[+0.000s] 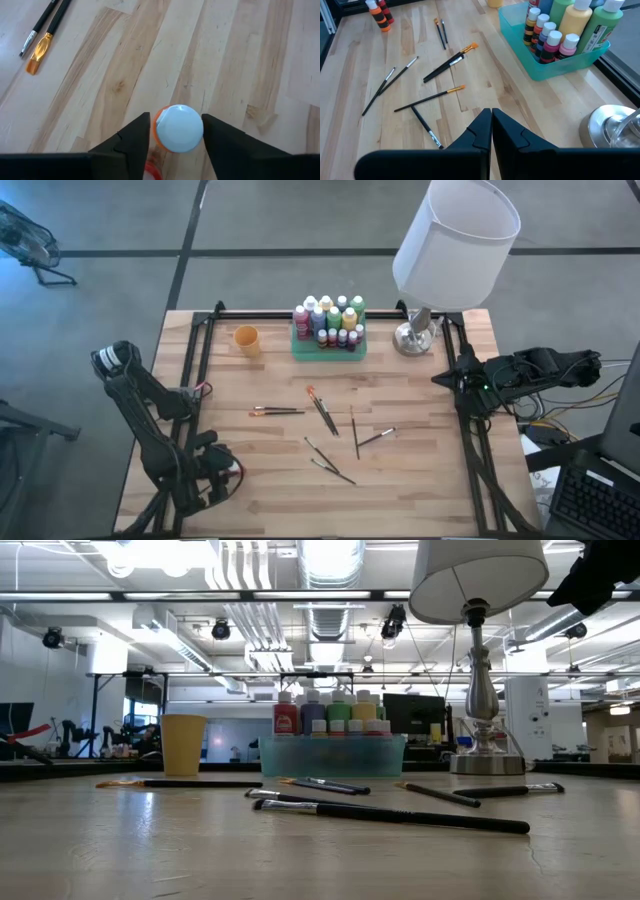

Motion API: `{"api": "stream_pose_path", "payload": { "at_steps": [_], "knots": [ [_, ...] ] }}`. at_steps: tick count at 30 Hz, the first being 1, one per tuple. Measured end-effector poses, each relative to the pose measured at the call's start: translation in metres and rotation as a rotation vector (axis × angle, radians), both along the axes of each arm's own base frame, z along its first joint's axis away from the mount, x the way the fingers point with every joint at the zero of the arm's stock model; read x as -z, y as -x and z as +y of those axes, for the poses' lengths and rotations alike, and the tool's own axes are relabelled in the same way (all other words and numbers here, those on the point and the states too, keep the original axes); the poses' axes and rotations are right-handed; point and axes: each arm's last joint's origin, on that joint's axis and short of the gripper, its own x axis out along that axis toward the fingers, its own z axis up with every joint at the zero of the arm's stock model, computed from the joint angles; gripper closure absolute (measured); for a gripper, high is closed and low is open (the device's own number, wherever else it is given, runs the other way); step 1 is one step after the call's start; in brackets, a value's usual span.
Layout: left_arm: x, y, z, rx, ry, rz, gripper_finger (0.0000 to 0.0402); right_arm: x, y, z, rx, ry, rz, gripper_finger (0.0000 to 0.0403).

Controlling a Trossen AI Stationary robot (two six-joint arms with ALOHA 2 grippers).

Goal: Pick & Place Paint Supplies
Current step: Put the small orange paint bottle into the green bin

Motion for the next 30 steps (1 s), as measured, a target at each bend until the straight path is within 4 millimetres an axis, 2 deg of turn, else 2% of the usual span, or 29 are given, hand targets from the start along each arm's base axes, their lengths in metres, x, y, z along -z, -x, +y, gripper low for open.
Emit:
{"api": "stream_pose_path", "payload": {
  "at_steps": [6,16,25,30],
  "knots": [
    [0.000,0.000,0.000,0.002,-0.002,-0.001,0.0278,0.000,0.000,0.000,0.000,0.000,0.000,0.0394],
    [-0.005,-0.005,0.009,0.010,-0.040,-0.007,0.0272,0.000,0.000,0.000,0.000,0.000,0.000,0.0394],
    [-0.028,-0.014,0.022,0.017,-0.052,-0.086,0.0275,0.000,0.000,0.000,0.000,0.000,0.000,0.0394],
    [-0.042,-0.026,0.037,-0.064,-0.116,-0.205,0.0275,0.000,0.000,0.000,0.000,0.000,0.000,0.0394]
  ]
}}
